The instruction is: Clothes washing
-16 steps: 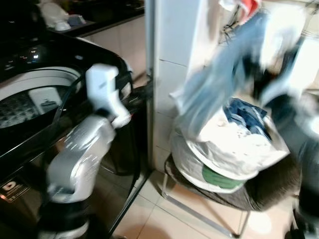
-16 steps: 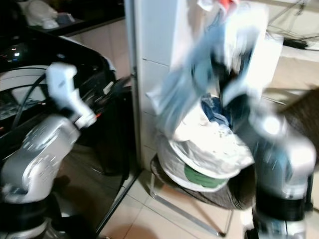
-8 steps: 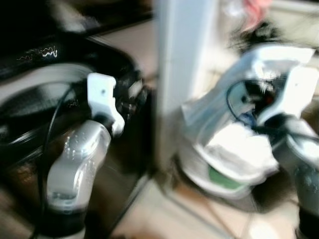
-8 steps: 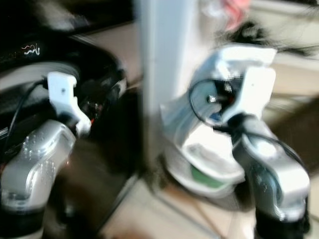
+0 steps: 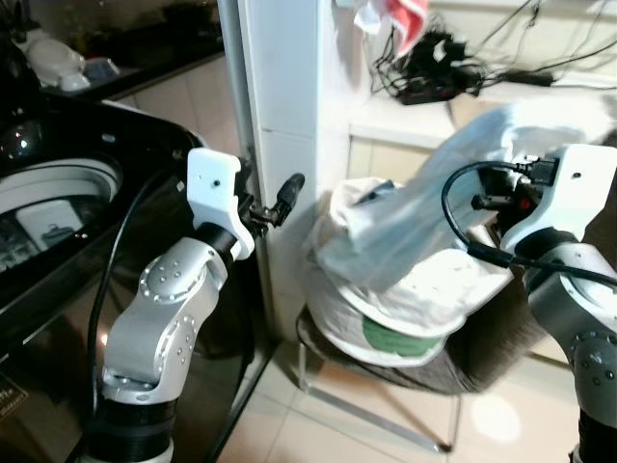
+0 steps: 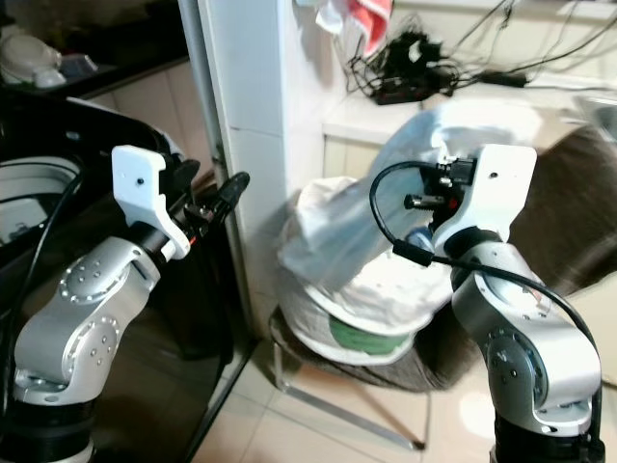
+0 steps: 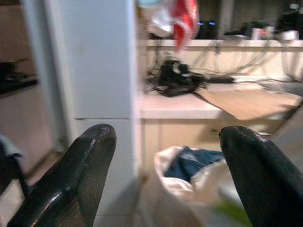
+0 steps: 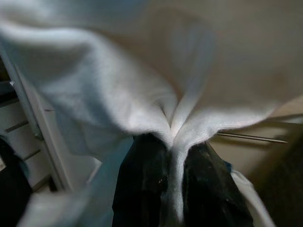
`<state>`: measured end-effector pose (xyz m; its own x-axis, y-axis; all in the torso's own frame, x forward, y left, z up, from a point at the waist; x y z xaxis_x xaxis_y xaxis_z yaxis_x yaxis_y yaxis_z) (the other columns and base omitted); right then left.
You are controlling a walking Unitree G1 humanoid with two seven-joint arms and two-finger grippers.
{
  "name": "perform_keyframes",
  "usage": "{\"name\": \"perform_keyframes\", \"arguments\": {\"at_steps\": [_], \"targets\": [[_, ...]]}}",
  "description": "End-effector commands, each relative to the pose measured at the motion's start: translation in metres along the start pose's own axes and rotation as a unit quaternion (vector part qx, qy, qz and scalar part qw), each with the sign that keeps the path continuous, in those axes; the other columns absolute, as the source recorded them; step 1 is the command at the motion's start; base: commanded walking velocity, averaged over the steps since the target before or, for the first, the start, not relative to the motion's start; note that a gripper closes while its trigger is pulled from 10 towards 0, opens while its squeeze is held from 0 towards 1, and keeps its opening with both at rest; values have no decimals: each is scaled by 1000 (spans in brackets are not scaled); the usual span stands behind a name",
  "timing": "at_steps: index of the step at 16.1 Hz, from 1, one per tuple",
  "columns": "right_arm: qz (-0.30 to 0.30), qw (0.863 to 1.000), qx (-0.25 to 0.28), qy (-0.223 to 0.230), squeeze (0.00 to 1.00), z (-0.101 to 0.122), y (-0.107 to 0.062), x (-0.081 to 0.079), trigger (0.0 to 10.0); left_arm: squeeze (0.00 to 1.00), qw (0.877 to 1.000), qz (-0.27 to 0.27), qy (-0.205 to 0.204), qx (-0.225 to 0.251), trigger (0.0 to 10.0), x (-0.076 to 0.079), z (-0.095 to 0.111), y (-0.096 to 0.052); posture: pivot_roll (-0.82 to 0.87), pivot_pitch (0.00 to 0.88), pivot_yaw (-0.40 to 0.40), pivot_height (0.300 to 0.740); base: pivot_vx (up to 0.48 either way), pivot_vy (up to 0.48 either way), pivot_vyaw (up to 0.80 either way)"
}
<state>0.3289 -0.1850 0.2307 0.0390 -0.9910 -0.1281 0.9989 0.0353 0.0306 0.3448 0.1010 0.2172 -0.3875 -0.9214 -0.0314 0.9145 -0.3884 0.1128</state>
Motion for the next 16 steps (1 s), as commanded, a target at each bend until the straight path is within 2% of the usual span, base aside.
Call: {"name": "perform_keyframes", "arguments": {"at_steps": [1, 6, 7, 9, 13, 16], "targets": [[41, 999, -7, -5, 0, -1, 1, -16, 10000, 0, 1000, 19, 7, -7, 10000, -13, -2, -3, -111, 0, -9, 740, 435, 0, 0], [77, 996, -17, -29, 0, -3, 1, -27, 10000, 0, 999, 28, 15, -8, 10000, -18, -1, -4, -107, 0, -16, 740, 434, 0, 800], [96, 995, -20, -4, 0, -5, -1, -33, 10000, 0, 999, 31, 19, -9, 10000, -21, -1, -5, -103, 0, -19, 740, 435, 0, 406], [100, 995, -15, -18, 0, -3, -1, -34, 10000, 0, 999, 31, 20, -7, 10000, -22, 0, -6, -98, 0, -20, 740, 214, 0, 0], [113, 993, 9, -16, 0, 15, 0, -33, 10000, 0, 999, -30, 16, -6, 10000, -2, 1, -7, -102, 0, -13, 740, 0, 0, 0], [144, 989, 15, -19, 0, 23, -3, -40, 10000, 0, 999, -42, 20, -12, 10000, 4, -2, -7, -102, 0, -13, 740, 0, 0, 0]]}}
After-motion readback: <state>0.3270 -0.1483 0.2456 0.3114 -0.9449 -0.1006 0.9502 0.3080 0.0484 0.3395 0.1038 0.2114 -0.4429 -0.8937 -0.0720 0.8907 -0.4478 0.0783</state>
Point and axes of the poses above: a point about 5 cm out from each wrist's last joint towards the gripper, its own y axis pointing out of the wrist towards the gripper, its own z axis along the axis of the wrist's last joint, x = y × z, the point moved 6 cm from there along y, pointing out of the wrist towards the gripper, and after that the axes turned 3 degrees about y, right-handed, at the moved point
